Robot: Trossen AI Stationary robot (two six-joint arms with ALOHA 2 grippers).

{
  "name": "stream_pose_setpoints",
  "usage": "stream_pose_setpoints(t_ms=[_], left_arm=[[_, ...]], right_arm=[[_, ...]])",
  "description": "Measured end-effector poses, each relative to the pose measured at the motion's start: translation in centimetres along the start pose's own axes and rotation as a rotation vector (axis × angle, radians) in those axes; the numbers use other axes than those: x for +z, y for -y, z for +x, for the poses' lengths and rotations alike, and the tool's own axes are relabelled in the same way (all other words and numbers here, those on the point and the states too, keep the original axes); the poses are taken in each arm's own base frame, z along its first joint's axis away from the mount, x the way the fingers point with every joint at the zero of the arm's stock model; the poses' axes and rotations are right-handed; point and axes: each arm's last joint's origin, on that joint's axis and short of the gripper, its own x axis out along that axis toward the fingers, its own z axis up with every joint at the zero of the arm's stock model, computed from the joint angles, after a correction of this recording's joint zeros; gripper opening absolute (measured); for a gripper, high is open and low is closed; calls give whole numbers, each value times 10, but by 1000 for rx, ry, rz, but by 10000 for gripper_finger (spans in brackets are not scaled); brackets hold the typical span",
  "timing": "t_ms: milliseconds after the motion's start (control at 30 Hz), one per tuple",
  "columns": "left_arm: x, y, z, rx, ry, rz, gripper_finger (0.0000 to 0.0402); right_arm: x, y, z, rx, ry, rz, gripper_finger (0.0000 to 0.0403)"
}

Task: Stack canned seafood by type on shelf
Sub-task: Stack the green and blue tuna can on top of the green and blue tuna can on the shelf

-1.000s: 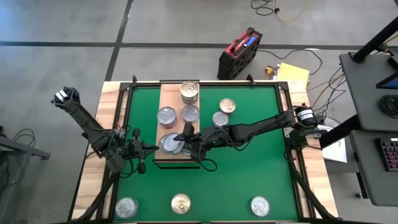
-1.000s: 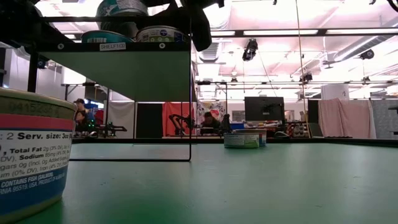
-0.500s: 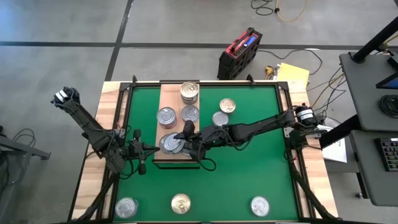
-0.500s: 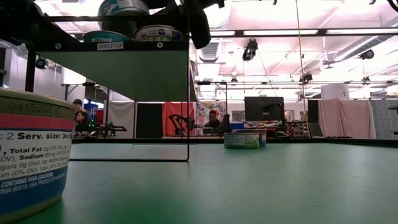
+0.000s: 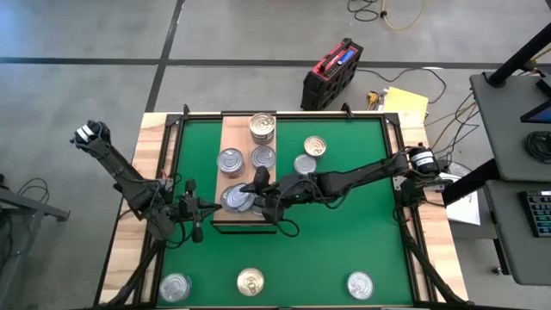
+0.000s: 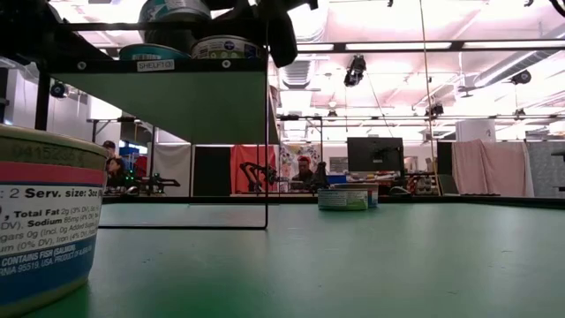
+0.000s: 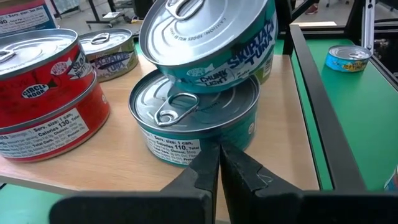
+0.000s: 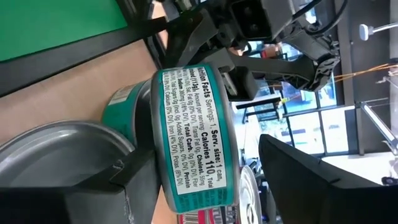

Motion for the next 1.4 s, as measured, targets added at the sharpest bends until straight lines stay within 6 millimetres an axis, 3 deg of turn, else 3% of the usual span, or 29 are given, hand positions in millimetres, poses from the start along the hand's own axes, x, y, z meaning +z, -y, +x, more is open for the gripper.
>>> stream_pose_setpoints(t_ms=[433,1100,1200,1400], left_arm=[[0,1,0,0,2,-2,0],[0,1,0,-1,3,-4,0],[0,1,0,-1,2,-4,0],[0,1,0,-5,1,-4,0]], right_arm=[[2,3,0,-36,21,81,243],[14,-1,-3,-1,46,203,153],[14,-1,-3,4,41,247,163],[13,-2,-3,11,27,287,231]])
